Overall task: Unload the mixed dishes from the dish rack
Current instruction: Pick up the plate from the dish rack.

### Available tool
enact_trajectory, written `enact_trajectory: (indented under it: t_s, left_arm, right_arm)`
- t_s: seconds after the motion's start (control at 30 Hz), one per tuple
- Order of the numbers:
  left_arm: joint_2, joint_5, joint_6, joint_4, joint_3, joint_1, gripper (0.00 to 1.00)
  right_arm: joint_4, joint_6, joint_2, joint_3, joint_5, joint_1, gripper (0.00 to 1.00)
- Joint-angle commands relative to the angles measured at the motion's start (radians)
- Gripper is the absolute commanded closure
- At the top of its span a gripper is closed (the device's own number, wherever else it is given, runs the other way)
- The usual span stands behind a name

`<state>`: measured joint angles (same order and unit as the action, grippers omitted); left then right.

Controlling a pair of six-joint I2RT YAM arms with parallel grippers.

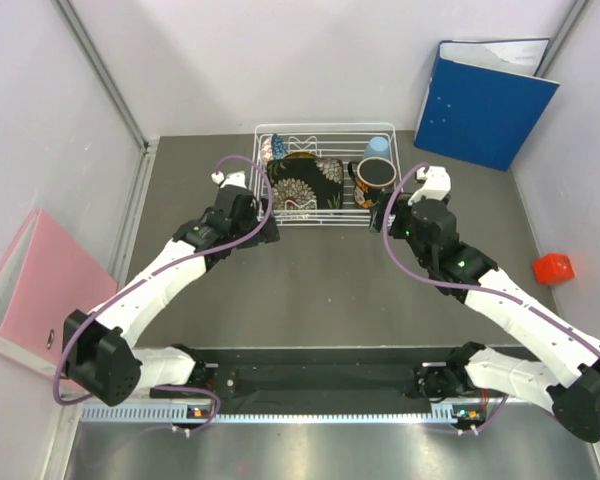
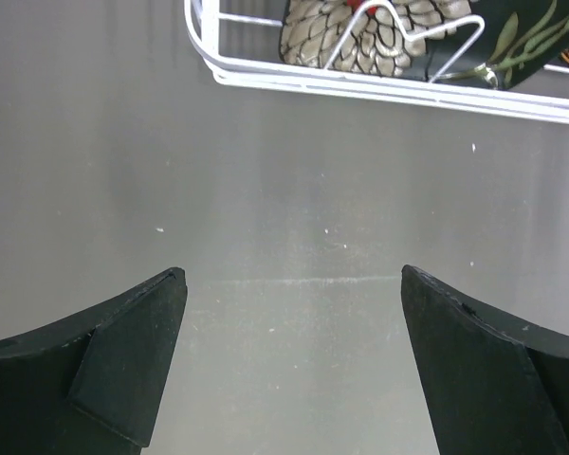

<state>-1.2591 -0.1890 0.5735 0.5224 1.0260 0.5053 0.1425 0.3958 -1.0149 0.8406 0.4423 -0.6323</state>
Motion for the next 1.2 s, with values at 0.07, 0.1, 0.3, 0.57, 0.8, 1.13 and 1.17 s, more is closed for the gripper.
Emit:
enact_trajectory:
  t_s: [0.07,0.1,0.3,0.57,0.8,1.13,1.17]
  left_arm:
    - [-0.032,-0.113,-0.087,-0.045,0.14,0.004,0.01]
    - [-0.057,-0.136,-0.133,-0.05,0.163,0.004,0.01]
    - [-0.218,-0.231,-0.286,-0.117,0.357,0.002,0.01]
    - [-0.391,0.051,-0.679,-0.189,0.513,0.002,0.01]
    - [-0.333,0.174,-1.021,-0.611,0.312,0.001,0.01]
    - [-0.434,0.348,-1.173,-0.458,0.489,-0.057,0.01]
    - [-0.436,0.432,-1.146,-0.447,0.502,-0.073,0.02]
  right_arm:
    - [-0.027,-0.017,0.024,0.025,0.0,-0.009,0.0]
    - [-0.032,-0.023,0.029,0.02,-0.002,-0.009,0.0]
    - [-0.015,-0.037,0.044,0.026,-0.042,-0.009,0.0]
    - [-0.049,-0.011,0.07,-0.009,-0.085,-0.009,0.0]
    - [-0.05,0.008,0.079,-0.032,-0.108,-0.009,0.0]
    - [-0.006,-0.003,0.075,-0.038,-0.125,-0.009,0.0]
    - [-0.012,0.001,0.069,-0.043,-0.129,-0.007,0.0]
